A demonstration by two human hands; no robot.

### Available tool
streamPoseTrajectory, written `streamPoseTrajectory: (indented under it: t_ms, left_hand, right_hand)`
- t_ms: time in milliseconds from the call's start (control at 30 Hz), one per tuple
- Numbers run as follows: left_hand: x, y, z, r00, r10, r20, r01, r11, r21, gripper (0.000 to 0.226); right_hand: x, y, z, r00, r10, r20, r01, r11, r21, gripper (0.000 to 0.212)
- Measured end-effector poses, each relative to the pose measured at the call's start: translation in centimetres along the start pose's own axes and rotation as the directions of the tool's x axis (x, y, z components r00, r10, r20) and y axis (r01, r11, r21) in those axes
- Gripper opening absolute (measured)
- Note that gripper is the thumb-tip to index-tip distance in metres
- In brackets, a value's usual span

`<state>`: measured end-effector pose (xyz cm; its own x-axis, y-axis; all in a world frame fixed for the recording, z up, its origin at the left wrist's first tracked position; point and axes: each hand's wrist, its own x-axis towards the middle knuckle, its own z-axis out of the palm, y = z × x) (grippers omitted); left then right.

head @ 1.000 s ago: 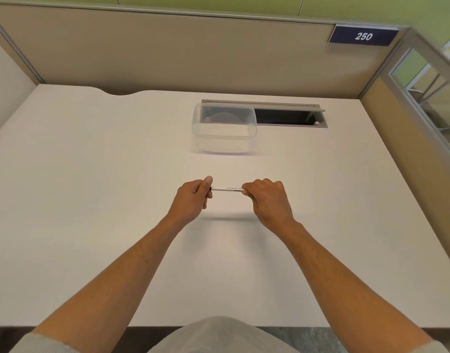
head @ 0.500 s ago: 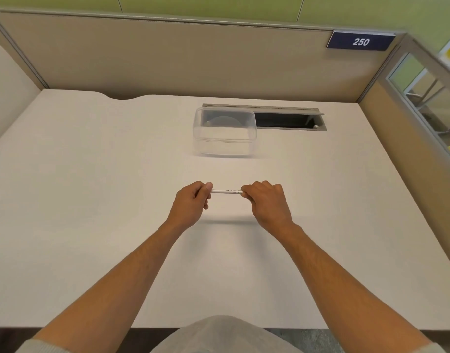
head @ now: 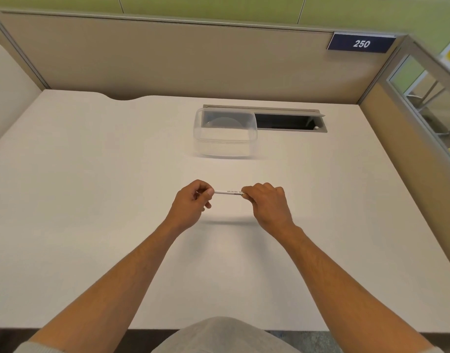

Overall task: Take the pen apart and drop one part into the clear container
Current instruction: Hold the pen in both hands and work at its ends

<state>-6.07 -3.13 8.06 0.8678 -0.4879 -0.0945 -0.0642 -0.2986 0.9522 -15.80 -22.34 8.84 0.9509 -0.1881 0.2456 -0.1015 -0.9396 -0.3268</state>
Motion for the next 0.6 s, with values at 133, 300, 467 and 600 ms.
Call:
streamPoseTrajectory:
  t_ms: [133, 300, 467, 600]
  left_hand:
    - [-0.04, -0.12, 0.06, 1.000, -0.009, -0.011, 0.009, 0.999, 0.052, 0.022]
    - [-0.01, -0.15, 0.16, 0.997, -0.073, -0.024, 0.075, 0.996, 0.058, 0.043]
    - [-0.08, 0.14, 0.13, 0.992, -0.129, 0.009, 0.129, 0.991, -0.016, 0.048]
    - [-0.24, 0.19, 0.11, 0.996, -0.089, 0.021, 0.090, 0.995, -0.050, 0.032]
  right_hand:
    - [0.01, -0.15, -0.06, 1.000, -0.010, 0.003, 0.010, 1.000, -0.004, 0.012]
    - [-0.02, -0.30, -0.12, 1.000, -0.021, -0.015, 0.020, 1.000, -0.007, 0.010]
    - [-0.03, -0.21, 0.00, 1.000, -0.026, -0.001, 0.026, 1.000, -0.007, 0.011]
    - [0.04, -0.04, 0.02, 1.000, -0.010, 0.004, 0.010, 1.000, -0.003, 0.012]
